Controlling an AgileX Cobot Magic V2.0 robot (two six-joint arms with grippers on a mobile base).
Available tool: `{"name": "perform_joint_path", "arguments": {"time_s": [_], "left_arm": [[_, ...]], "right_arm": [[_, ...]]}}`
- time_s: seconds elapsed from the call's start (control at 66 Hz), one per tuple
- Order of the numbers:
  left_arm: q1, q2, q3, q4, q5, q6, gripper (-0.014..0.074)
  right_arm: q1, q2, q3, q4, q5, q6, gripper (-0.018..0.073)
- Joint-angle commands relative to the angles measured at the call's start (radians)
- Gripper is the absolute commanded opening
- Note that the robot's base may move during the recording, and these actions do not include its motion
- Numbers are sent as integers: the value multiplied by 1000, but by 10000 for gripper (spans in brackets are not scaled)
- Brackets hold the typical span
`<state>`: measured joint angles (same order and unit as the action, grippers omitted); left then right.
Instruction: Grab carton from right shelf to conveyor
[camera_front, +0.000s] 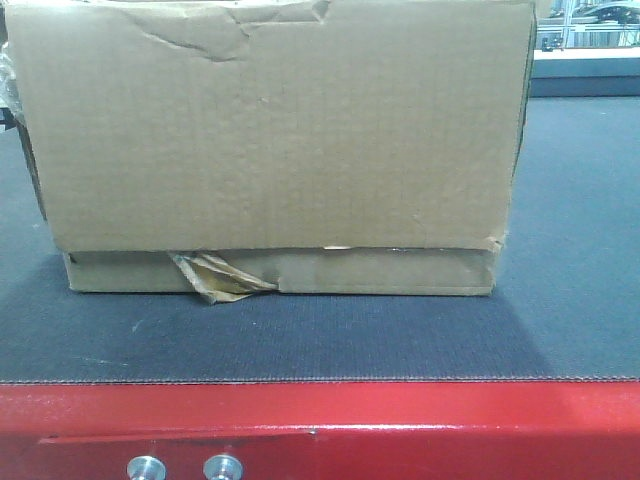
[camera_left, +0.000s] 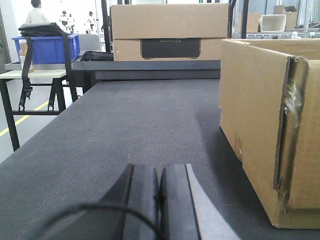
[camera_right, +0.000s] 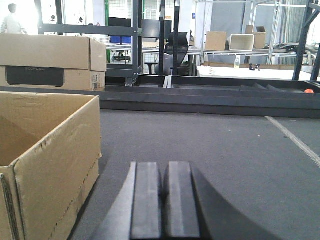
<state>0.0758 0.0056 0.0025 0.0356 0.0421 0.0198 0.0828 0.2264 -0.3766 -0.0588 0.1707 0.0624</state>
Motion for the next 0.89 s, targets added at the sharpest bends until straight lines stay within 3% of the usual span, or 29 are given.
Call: {"name": "perform_joint_path", "arguments": {"time_s": [0.0, 0.152, 0.288, 0.546, 0.879], "left_arm": [[1, -6, -2, -6, -11, 4, 15], [1, -6, -2, -6, -11, 4, 15], [1, -6, -2, -6, -11, 4, 15], [1, -6, -2, -6, -11, 4, 15], [1, -6, -2, -6, -11, 4, 15]], "right_arm": [[-13, -5, 4, 15, -15, -18, -66], [-76, -8, 61, 161, -31, -163, -66], [-114, -54, 159, 167, -96, -163, -66], [-114, -226, 373, 167, -163, -163, -66], [-112, -226, 377, 165, -128, -163, -66]]}}
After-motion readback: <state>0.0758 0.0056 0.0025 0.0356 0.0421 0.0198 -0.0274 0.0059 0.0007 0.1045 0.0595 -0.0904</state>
